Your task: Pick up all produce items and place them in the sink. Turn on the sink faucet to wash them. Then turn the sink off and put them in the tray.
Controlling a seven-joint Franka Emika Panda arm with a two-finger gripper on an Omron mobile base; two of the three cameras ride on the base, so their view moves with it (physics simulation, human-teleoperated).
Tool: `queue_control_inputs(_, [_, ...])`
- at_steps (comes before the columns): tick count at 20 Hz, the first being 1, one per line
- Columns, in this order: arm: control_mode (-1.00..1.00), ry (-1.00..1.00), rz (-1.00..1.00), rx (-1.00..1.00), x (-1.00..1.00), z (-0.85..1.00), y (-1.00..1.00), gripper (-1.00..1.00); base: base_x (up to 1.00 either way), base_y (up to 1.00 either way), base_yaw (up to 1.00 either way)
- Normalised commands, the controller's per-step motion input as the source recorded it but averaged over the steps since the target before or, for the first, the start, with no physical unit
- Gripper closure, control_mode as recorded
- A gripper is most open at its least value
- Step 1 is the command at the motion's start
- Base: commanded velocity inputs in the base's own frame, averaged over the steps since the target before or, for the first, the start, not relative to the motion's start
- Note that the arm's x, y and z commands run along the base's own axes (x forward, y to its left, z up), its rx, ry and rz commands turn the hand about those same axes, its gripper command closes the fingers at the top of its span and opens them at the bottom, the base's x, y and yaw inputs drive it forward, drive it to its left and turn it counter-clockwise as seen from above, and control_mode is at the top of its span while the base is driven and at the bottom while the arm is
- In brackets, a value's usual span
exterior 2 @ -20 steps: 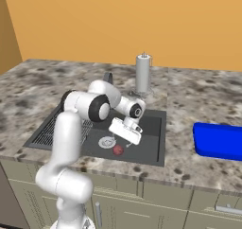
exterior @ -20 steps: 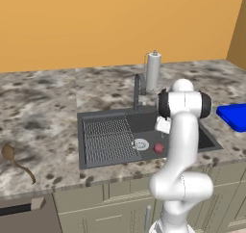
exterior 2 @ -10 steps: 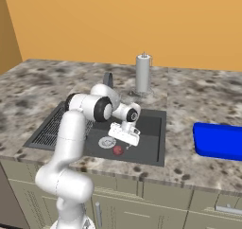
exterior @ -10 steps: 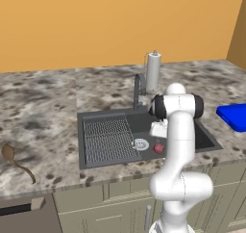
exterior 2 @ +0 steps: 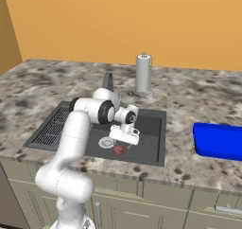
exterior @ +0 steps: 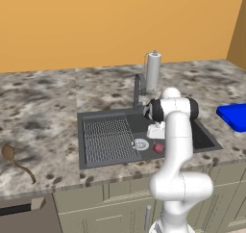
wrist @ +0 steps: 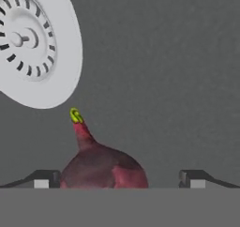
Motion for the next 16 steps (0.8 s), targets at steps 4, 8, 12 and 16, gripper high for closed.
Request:
queue_control_inputs(4, [-1.00, -0.10, 0.08, 0.06, -0.58, -0.01, -0.03, -1.00, 0.00, 0.00, 0.00])
queue_control_inputs(8, [-1.00, -0.05, 0.05, 0.02, -0.52, -0.22, 0.00, -1.00, 0.00, 0.00, 0.00])
queue_control_inputs(12, [-1.00, -0.02, 0.06, 0.00, -0.42, -0.38, 0.00, -1.00, 0.00, 0.00, 0.00])
queue_control_inputs(16, [-1.00, -0.03, 0.07, 0.00, -0.37, -0.29, 0.01, 1.00, 0.00, 0.00, 0.00])
